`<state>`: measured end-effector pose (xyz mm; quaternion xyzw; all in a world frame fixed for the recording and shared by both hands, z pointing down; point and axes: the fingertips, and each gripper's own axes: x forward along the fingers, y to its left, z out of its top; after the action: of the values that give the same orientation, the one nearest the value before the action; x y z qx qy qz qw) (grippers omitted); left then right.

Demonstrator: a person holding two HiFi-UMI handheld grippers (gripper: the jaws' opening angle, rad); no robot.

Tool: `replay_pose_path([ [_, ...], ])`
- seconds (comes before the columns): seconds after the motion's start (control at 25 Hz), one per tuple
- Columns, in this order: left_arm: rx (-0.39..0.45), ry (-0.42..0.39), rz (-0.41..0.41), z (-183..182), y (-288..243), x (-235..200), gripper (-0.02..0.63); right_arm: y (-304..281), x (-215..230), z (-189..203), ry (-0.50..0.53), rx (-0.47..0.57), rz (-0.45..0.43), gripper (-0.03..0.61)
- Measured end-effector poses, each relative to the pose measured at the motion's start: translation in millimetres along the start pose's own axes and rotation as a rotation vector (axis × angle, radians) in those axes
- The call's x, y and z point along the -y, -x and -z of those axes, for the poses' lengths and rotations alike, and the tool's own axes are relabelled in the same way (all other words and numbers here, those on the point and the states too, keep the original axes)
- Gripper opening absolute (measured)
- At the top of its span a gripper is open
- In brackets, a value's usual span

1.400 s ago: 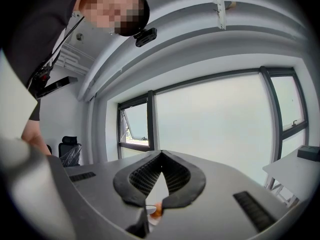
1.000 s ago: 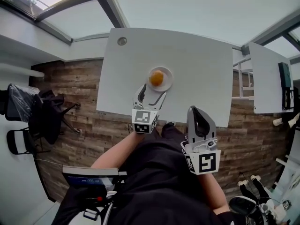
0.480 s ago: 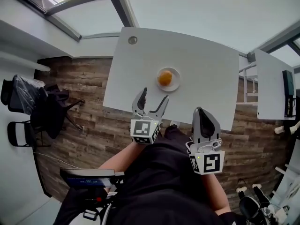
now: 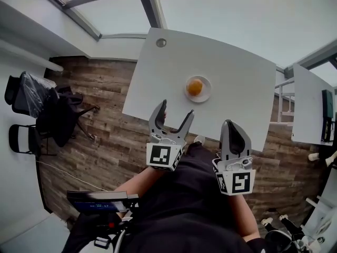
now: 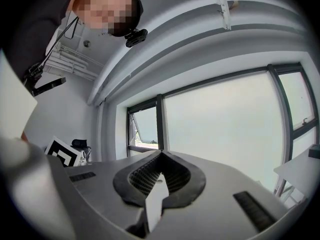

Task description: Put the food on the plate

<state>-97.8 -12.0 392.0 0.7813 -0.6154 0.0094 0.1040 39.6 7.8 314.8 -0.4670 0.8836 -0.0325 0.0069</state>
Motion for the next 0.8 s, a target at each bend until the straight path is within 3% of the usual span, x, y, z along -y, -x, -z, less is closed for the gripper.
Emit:
replay_pose_path([
  [0.52, 0.069, 0.059, -0.049, -22.9, 19.4, -19.3, 0.372, -23.9, -27.6, 6.0, -0.010, -0.018, -0.089, -0.003],
  [0.6, 0.069, 0.061, -0.060, -23.9, 20.8, -23.5, 0.298, -25.7, -29.1, 5.2, -0.009, -0.018, -0.093, -0.003],
  [0.8, 0.072, 0.056, -0.045, -29.1, 19.5, -19.9, 0.248, -27.7, -26.9, 3.9, -0.009, -0.020, -0.087, -0.003],
])
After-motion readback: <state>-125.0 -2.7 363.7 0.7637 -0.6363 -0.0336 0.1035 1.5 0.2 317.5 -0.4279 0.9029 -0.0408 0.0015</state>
